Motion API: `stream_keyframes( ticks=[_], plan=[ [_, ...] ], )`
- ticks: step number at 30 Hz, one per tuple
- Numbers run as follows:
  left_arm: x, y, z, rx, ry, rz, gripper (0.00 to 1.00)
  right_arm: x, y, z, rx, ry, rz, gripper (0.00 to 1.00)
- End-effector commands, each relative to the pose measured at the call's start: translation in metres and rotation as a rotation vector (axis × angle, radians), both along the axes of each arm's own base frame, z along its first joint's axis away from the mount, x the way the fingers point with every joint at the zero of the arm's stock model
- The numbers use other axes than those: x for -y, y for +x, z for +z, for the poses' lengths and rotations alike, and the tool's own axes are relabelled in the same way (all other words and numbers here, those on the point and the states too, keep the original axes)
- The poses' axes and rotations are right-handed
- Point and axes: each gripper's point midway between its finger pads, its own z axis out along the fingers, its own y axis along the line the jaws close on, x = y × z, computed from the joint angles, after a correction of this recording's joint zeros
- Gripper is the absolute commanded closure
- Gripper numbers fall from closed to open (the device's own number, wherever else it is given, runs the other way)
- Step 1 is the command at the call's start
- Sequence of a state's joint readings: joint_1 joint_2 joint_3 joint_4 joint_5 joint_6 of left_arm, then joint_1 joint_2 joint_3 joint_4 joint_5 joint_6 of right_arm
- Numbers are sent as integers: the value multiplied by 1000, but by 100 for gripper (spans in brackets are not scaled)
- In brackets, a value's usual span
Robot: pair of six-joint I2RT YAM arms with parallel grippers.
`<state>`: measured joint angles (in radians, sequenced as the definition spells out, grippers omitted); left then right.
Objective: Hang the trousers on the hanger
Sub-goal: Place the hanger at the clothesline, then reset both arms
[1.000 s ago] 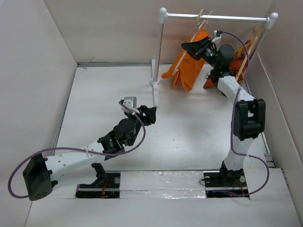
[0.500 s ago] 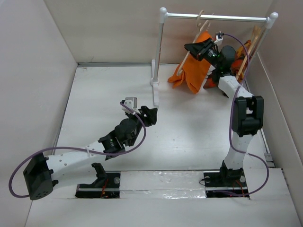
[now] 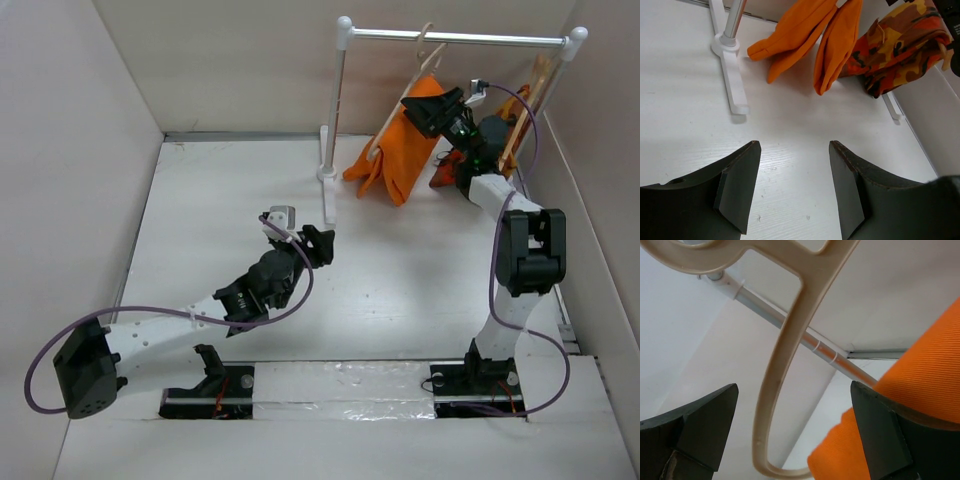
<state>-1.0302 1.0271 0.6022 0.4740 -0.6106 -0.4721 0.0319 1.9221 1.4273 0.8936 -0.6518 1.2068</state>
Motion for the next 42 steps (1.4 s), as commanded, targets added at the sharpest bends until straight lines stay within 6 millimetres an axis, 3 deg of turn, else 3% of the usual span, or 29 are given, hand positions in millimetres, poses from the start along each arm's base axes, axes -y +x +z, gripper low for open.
stream_keyframes(
  ticks=[1,7,11,14,15,16,18,19,21,22,23,25,28,29,30,31,32,35,36,38,39,41,42],
  plan=[
    [0,5,14,30,-22,21,46,11,-18,32,144,-57,-78,0],
    [-7,6,20,41,-20,48,46,28,-25,10,131,-89,-166,0],
    [-11,5,29,62,-29,54,45,36,-33,11,154,-119,-211,0],
    [-13,6,33,69,-17,64,44,36,-47,21,207,-147,-220,0],
    [-14,7,32,67,-14,69,43,35,-52,15,206,-160,-217,0],
    [-13,8,29,59,-12,73,43,35,-63,25,237,-163,-217,0],
    [-12,9,26,47,-6,78,42,35,-73,16,233,-188,-218,0],
    [-11,10,25,39,3,83,42,36,-84,25,257,-191,-231,0],
    [-14,12,23,30,8,106,43,32,-97,28,284,-205,-247,0],
    [-16,12,24,29,8,115,43,26,-103,15,267,-222,-237,0],
    [-19,12,23,27,14,126,43,24,-115,21,291,-233,-239,0],
    [-29,14,24,29,15,176,43,17,-123,-5,261,-299,-246,0],
    [-36,13,23,38,7,196,43,18,-139,-18,270,-355,-270,0],
    [-37,12,18,40,4,193,43,19,-145,-38,238,-362,-270,0],
    [-34,10,16,38,0,171,43,17,-157,-30,299,-355,-273,0],
    [-34,9,15,38,-5,162,43,16,-163,-35,311,-357,-270,0],
    [-35,8,10,32,7,157,43,17,-170,-52,285,-366,-264,0],
    [-40,4,-1,18,15,156,43,17,-184,-70,276,-411,-254,0],
    [-41,3,-2,16,12,156,43,18,-189,-90,239,-441,-241,0],
    [-47,0,-6,7,11,165,43,7,-205,-101,241,-469,-204,0],
    [-50,-1,-6,5,13,171,43,9,-210,-131,174,-520,-199,0],
    [-59,-3,-11,-5,19,195,43,13,-220,-149,142,-570,-218,0],
    [-62,-4,-12,-6,16,200,43,20,-222,-168,90,-615,-240,0]
  ],
)
